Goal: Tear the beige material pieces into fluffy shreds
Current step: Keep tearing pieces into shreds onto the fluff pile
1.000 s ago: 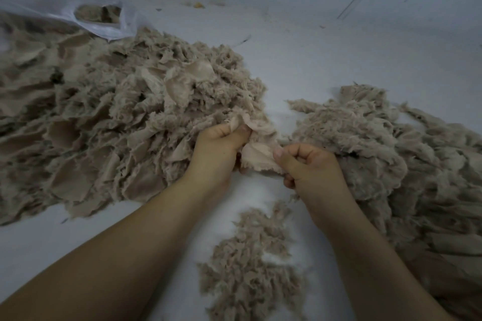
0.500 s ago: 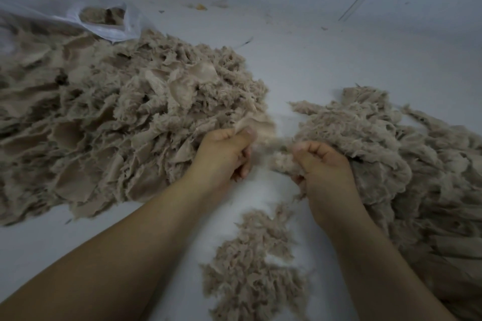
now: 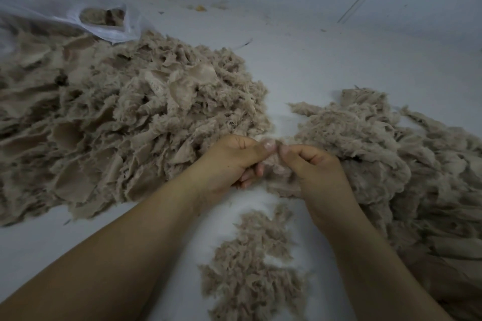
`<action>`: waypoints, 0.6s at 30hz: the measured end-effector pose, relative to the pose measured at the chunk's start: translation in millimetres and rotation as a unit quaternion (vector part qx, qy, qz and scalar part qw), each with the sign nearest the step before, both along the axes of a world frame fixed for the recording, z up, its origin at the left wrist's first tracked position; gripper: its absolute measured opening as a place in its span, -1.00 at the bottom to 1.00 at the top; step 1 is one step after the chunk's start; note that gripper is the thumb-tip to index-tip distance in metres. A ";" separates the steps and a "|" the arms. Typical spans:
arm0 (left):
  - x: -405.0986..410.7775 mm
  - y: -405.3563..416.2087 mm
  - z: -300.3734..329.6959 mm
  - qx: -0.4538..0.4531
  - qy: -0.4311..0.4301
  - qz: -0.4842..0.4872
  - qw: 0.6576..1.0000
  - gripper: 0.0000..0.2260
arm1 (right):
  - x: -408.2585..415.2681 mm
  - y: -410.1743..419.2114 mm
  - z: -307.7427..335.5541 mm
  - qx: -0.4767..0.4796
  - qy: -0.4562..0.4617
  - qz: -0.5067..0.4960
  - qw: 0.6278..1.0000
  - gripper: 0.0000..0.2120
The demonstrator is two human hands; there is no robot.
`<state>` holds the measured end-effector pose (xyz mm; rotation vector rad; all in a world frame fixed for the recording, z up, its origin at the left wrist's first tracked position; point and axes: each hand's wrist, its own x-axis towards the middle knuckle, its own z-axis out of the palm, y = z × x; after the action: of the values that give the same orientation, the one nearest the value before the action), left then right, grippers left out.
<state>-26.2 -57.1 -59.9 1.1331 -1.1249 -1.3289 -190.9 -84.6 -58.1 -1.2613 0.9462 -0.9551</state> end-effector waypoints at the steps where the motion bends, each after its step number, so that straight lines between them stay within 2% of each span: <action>1: 0.1 -0.3 -0.3 0.000 0.010 0.017 1.000 -0.60 | 0.1 0.0 0.4 0.008 0.000 -0.005 1.000 -0.80; 8: 0.7 -3.6 -4.2 -0.013 0.119 0.126 0.985 -0.57 | 1.4 -4.2 -4.3 0.034 -0.012 -0.069 0.997 -0.77; 11: 9.4 0.3 -3.0 -0.004 0.142 0.096 0.985 -0.58 | -0.6 -6.3 -4.2 0.045 -0.034 -0.087 0.995 -0.77; 12: 10.5 2.5 -2.2 -0.002 0.108 0.058 0.992 -0.59 | -0.5 -5.7 -4.1 0.031 -0.033 -0.081 0.996 -0.78; 15: -2.1 6.7 3.4 0.014 -0.096 -0.024 0.995 -0.51 | 0.2 -2.0 -4.3 -0.017 -0.027 -0.044 0.999 -0.79; 16: -8.3 5.9 4.5 0.016 -0.136 -0.012 0.991 -0.47 | -0.1 -1.6 -4.5 -0.016 -0.028 -0.034 0.999 -0.80; 18: -14.0 3.6 5.0 0.022 -0.161 0.027 0.986 -0.53 | -1.5 -1.2 -2.8 0.005 -0.046 -0.022 0.999 -0.83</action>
<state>-40.3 -53.5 -54.9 1.4388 -1.2897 -1.1587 -192.4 -85.8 -60.9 -1.1813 0.9080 -1.0326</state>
